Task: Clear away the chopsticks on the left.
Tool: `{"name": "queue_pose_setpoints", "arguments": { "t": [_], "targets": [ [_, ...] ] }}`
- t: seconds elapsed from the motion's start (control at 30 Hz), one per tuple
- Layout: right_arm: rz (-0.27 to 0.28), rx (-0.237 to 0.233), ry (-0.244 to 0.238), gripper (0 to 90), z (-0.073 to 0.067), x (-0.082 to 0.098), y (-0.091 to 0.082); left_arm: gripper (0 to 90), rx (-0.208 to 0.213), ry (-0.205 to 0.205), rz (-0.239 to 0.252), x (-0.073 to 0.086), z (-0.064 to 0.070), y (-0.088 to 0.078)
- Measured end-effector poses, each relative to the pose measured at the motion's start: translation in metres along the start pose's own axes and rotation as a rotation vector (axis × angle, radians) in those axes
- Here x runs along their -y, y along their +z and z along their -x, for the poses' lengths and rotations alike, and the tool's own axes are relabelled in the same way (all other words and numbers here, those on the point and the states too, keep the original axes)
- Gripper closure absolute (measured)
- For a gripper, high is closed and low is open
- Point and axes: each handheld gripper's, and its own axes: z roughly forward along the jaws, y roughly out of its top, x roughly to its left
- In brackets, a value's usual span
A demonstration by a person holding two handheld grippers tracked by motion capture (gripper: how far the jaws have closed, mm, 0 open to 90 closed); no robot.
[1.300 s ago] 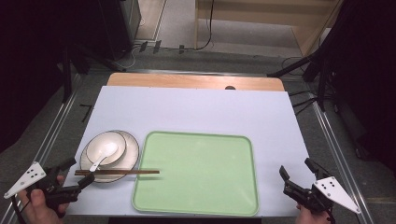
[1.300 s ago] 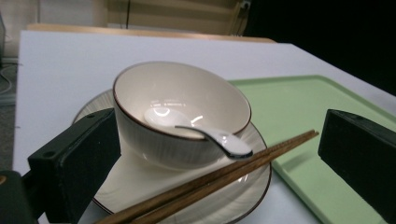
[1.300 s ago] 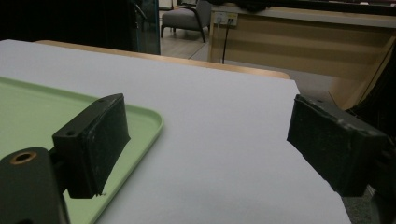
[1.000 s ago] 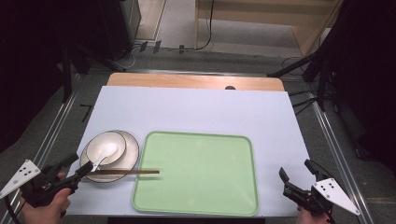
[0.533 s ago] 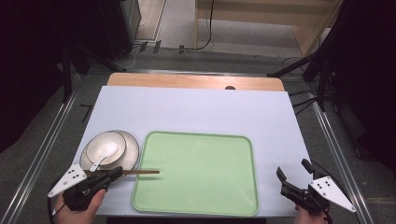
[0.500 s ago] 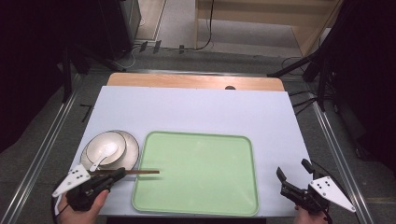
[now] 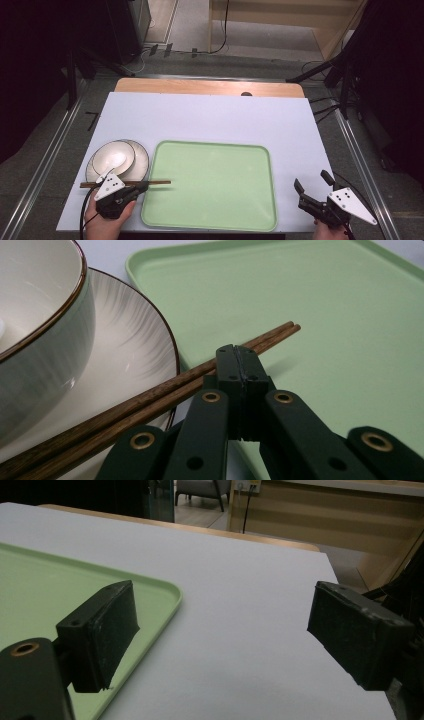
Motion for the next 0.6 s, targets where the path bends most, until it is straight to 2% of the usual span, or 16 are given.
{"name": "queue_pose_setpoints", "arguments": {
  "t": [0.2,0.33,0.5,0.6],
  "targets": [
    [-0.004,0.003,-0.001,12.7,-0.001,0.000,0.001,90.0,-0.031,-0.002,0.001,-0.007,-0.004,0.007],
    [-0.008,0.002,-0.006,12.7,-0.001,0.001,0.002,90.0,-0.040,-0.022,-0.008,-0.012,-0.005,0.013],
    [-0.011,0.004,-0.001,12.7,-0.001,0.001,0.001,90.0,-0.081,-0.044,-0.011,-0.020,-0.009,0.020],
    [-0.011,0.005,0.001,12.7,-0.001,0.001,0.001,90.0,-0.091,-0.060,-0.009,-0.024,-0.010,0.022]
  ]
}}
